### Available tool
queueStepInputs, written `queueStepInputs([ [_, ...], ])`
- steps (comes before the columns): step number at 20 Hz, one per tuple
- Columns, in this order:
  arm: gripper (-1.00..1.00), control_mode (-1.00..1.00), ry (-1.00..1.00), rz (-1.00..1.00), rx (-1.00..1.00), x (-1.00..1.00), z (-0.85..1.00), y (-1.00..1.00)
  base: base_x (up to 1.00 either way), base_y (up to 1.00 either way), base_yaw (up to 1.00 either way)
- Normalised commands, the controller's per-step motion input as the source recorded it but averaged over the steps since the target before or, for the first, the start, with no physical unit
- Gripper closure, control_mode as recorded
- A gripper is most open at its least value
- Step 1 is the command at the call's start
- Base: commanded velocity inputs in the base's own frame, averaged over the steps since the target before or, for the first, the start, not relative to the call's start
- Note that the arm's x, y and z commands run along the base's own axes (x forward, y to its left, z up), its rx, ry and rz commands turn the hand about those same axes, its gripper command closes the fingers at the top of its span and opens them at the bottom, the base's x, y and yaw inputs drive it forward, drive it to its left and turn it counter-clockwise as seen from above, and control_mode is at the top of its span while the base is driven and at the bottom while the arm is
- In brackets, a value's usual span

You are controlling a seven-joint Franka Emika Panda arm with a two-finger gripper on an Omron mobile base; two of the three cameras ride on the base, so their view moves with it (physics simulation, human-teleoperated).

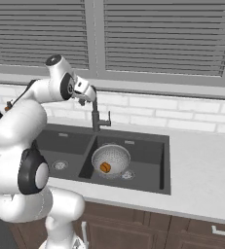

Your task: Put the colander in the sink, put the peach in the colander, and turn on the sink faucet and pour water over the colander.

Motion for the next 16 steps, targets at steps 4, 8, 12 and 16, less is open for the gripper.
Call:
queueStepInputs([
  [4,-1.00,-1.00,0.01,-0.02,0.00,0.46,0.00,0.00,0.00,0.00,0.00],
  [8,-1.00,-1.00,0.05,0.00,0.00,0.33,-0.16,0.00,0.00,0.00,0.00],
  [12,-1.00,-1.00,0.03,0.00,0.00,0.22,-0.39,0.00,0.00,0.00,0.00],
  [16,-1.00,-1.00,0.00,0.00,-0.01,0.17,-0.48,0.00,0.00,0.00,0.00],
])
